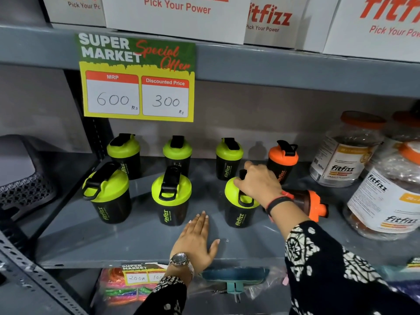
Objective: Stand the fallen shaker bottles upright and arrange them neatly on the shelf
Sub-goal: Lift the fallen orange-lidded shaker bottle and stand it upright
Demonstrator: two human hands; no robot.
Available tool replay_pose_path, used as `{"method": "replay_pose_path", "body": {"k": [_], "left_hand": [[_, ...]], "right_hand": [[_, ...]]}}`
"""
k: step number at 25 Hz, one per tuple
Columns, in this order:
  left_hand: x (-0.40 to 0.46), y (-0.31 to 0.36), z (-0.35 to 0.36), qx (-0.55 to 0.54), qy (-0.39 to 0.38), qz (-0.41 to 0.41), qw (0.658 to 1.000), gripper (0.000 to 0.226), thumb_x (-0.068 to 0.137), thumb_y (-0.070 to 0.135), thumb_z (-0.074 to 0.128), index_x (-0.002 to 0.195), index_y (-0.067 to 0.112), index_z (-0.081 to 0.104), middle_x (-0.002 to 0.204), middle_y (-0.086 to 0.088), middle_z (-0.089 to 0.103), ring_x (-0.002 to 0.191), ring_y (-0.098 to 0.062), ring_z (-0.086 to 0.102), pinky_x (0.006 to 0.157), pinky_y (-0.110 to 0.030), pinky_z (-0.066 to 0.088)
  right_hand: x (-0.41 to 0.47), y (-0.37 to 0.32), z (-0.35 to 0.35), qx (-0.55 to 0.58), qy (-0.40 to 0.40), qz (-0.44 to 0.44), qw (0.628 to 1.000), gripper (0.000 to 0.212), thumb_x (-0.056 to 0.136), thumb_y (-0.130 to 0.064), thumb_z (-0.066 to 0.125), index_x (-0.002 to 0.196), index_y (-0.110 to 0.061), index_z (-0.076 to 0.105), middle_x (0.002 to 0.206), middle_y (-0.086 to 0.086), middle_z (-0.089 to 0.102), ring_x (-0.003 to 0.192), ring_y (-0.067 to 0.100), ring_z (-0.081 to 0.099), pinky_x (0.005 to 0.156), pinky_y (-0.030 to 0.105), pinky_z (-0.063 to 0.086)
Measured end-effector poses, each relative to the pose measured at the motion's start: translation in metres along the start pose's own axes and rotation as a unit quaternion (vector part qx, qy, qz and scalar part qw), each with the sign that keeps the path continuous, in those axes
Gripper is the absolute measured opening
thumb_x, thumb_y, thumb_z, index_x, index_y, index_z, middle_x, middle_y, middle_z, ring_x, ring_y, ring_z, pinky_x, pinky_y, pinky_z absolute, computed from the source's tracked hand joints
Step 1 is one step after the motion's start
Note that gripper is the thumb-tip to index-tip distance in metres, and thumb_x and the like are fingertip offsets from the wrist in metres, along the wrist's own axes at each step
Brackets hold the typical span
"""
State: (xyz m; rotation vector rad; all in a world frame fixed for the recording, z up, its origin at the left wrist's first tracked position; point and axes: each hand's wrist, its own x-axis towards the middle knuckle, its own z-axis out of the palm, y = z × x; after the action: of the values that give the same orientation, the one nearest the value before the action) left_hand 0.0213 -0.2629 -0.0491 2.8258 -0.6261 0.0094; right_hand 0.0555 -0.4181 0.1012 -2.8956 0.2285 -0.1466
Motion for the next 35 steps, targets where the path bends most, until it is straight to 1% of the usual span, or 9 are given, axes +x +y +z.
{"method": "replay_pose_path", "body": {"k": [6,11,13,16,19,23,28,31,35], "left_hand": [[-0.005,0.006,-0.002,0.010,0.008,-0.016,1.000,0.067,0.091,0.051,0.010,0.140,0.007,-0.003,0.154,-0.008,-0.005,0.141,-0.019,-0.001,0.113,-0.026,-0.004],[-0.032,0.025,0.010,-0.021,0.080,0.025,0.996,0.092,0.078,0.065,-0.016,0.138,0.005,0.019,0.145,-0.004,0.010,0.136,-0.019,0.019,0.109,-0.037,0.013],[-0.038,0.041,0.016,-0.029,0.098,0.057,0.993,0.081,0.081,0.063,-0.012,0.140,0.010,0.006,0.147,-0.001,0.005,0.137,-0.015,0.013,0.113,-0.032,0.011],[-0.030,0.077,0.014,-0.023,0.041,0.095,0.994,0.078,0.081,0.061,-0.013,0.139,0.012,0.002,0.149,-0.002,0.011,0.138,-0.015,0.015,0.115,-0.025,-0.007],[-0.010,0.114,0.020,-0.037,-0.027,0.094,0.994,0.065,0.092,0.047,-0.002,0.128,0.009,0.038,0.133,-0.003,0.053,0.120,-0.013,0.051,0.108,-0.024,0.013],[0.027,0.141,0.025,-0.054,0.014,0.056,0.997,0.070,0.092,0.043,-0.006,0.120,0.011,0.050,0.122,0.000,0.063,0.111,-0.011,0.058,0.094,-0.018,0.042],[0.052,0.146,0.041,-0.055,0.014,0.051,0.997,0.095,0.074,0.065,-0.019,0.139,0.001,0.008,0.152,-0.015,0.012,0.140,-0.025,0.010,0.111,-0.028,0.001],[0.056,0.145,0.046,-0.017,0.026,0.025,0.999,0.069,0.087,0.048,0.010,0.140,0.004,0.001,0.154,-0.012,0.004,0.141,-0.022,0.003,0.114,-0.027,0.000],[0.054,0.146,0.045,-0.015,0.025,0.018,0.999,0.073,0.082,0.047,0.010,0.140,0.004,0.003,0.154,-0.013,0.004,0.141,-0.022,0.005,0.114,-0.029,0.001]], "right_hand": [[-0.014,0.006,0.000,0.040,0.058,0.001,0.998,0.048,0.092,-0.043,0.042,0.119,-0.004,0.045,0.119,0.025,0.052,0.109,0.044,0.054,0.086,0.045,0.046],[-0.046,0.088,0.003,0.060,0.208,-0.004,0.976,0.026,0.096,-0.021,0.039,0.101,0.002,0.052,0.101,0.027,0.056,0.087,0.046,0.059,0.068,0.046,0.049],[-0.055,0.131,0.006,0.047,0.196,0.012,0.979,0.017,0.090,-0.007,0.047,0.103,0.002,0.054,0.101,0.027,0.056,0.090,0.045,0.058,0.073,0.049,0.051],[-0.058,0.187,0.012,0.022,0.135,0.035,0.990,0.047,0.070,0.017,0.055,0.114,0.003,0.054,0.110,0.028,0.053,0.097,0.048,0.053,0.085,0.055,0.049],[-0.055,0.218,0.016,-0.009,0.087,0.010,0.996,0.065,0.068,0.016,0.062,0.129,-0.002,0.044,0.128,0.022,0.048,0.114,0.043,0.046,0.101,0.050,0.040],[-0.042,0.234,0.025,0.036,0.021,-0.032,0.999,0.073,0.071,-0.005,0.074,0.135,-0.010,0.038,0.141,0.009,0.042,0.130,0.028,0.038,0.112,0.041,0.030],[-0.040,0.240,0.033,0.127,0.037,-0.060,0.989,0.043,0.082,-0.013,0.065,0.122,-0.009,0.049,0.128,0.011,0.053,0.119,0.029,0.049,0.099,0.034,0.038],[-0.035,0.236,0.019,0.137,0.044,-0.065,0.987,0.039,0.088,-0.016,0.057,0.125,-0.009,0.047,0.129,0.012,0.051,0.118,0.028,0.050,0.095,0.030,0.037],[-0.011,0.212,-0.019,0.079,0.079,-0.110,0.988,0.041,0.090,-0.020,0.053,0.129,-0.008,0.045,0.129,0.015,0.050,0.118,0.033,0.049,0.101,0.043,0.039]]}}
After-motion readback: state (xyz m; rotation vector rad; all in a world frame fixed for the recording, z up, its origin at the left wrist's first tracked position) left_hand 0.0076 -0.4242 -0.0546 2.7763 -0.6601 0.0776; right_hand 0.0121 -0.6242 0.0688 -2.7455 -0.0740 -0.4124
